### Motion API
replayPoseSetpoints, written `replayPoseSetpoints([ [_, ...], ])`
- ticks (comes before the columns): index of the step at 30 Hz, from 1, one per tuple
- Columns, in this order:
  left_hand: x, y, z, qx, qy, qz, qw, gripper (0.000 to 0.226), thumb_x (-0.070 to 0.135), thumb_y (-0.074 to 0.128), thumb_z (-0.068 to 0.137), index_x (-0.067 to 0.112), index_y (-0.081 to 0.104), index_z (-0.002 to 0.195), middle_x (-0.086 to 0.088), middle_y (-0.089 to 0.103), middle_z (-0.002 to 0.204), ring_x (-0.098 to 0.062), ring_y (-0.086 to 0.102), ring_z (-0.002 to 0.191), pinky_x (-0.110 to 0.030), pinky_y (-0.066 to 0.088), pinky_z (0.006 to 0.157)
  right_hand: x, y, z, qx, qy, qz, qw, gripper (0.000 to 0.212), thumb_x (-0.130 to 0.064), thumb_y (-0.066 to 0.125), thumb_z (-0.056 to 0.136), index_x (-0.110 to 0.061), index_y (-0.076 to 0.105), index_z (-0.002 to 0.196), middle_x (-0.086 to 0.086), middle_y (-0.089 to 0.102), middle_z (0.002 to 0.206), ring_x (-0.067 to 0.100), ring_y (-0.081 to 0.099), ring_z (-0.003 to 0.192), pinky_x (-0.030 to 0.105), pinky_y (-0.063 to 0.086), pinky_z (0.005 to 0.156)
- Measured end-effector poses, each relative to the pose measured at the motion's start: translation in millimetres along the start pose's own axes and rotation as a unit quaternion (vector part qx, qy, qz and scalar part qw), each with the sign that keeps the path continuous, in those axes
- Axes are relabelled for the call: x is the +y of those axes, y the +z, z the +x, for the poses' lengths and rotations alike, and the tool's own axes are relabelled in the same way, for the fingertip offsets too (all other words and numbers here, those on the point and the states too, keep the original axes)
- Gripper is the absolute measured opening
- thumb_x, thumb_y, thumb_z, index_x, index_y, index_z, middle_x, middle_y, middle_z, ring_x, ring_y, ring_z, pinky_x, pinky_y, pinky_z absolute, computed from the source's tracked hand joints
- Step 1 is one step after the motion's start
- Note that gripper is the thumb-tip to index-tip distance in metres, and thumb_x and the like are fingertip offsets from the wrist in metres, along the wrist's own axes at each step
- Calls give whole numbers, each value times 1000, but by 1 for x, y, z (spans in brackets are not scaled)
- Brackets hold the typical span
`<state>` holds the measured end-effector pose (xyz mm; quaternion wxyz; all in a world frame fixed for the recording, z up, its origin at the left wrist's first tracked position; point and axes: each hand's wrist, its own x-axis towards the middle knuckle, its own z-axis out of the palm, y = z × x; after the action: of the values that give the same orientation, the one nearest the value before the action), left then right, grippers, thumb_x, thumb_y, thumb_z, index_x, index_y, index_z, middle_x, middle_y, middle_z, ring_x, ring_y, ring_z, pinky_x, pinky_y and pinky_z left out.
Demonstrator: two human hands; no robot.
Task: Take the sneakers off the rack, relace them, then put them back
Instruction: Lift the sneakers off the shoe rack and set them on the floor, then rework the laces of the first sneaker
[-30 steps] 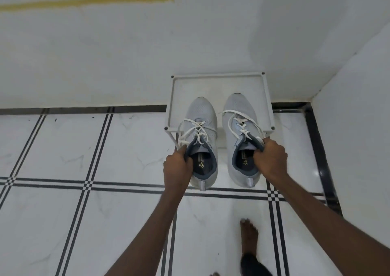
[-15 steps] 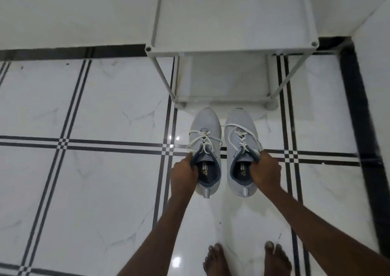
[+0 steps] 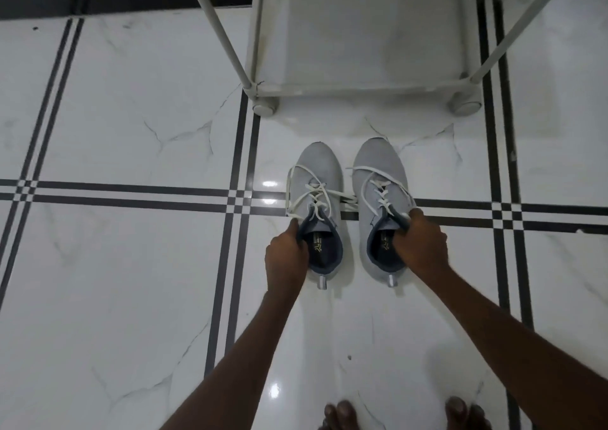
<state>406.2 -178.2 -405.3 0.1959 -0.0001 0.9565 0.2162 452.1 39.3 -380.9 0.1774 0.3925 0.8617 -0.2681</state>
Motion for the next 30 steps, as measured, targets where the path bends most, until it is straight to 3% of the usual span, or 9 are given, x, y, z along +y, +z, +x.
replayPoseSetpoints([
  [3,-8,3,6,19,6,-19,1000,39,6,47,90,21,61,124,-3,69,78,-19,62,64,-29,50,57,-17,-5,7,-1,-9,-74,997,70,-36,65,79,-3,38,135,24,47,136,47,48,122,48,46,91],
  [7,-22,-4,20,60,13,-34,998,37,9,49,91,22,63,122,2,71,85,-11,60,68,-23,46,59,-64,3,3,13,-81,-157,984,82,-40,60,81,-9,23,147,18,7,162,46,4,147,61,27,110],
  [9,-29,-9,28,63,15,-36,997,37,10,49,90,22,64,122,1,72,86,-15,64,72,-27,51,60,-82,18,2,40,-170,-159,972,64,-32,57,84,-7,37,140,21,28,155,46,21,143,56,31,109],
  [12,-46,-19,39,59,30,-50,997,34,17,54,88,25,66,119,2,73,89,-15,66,74,-25,51,63,-106,41,2,30,-283,-73,956,37,-13,56,83,-5,55,119,18,62,115,39,57,109,44,48,88],
  [16,-63,-39,54,72,34,-17,997,37,55,48,91,30,72,103,13,75,89,-4,68,74,-26,53,69,-127,67,18,29,-376,-50,925,31,-12,55,85,-9,60,115,13,68,106,35,61,96,40,49,81],
  [19,-59,-55,70,107,36,-55,992,34,52,51,93,24,70,96,9,74,80,-3,68,69,-28,55,68,-139,77,23,16,-309,59,949,18,-28,59,87,-16,65,99,3,68,89,27,61,83,33,47,71],
  [23,-44,-66,100,-8,-60,-271,961,29,28,71,87,9,65,109,-12,74,83,-16,70,63,-33,62,64,-157,77,37,-89,-141,175,970,12,-23,68,75,-12,70,76,2,64,74,30,66,80,31,48,70],
  [27,-34,-85,108,-64,-125,-446,884,24,-1,58,88,-1,69,109,-18,69,82,-26,69,75,-25,58,60,-170,51,40,-222,1,392,893,13,-12,59,63,-1,65,66,16,67,64,32,65,58,37,54,62],
  [30,-48,-105,106,-6,-150,-510,847,23,1,53,91,2,72,104,-11,66,78,-26,70,79,-28,59,66,-165,29,46,-172,48,524,833,11,-10,51,75,-6,54,65,9,57,54,26,60,51,34,55,63],
])
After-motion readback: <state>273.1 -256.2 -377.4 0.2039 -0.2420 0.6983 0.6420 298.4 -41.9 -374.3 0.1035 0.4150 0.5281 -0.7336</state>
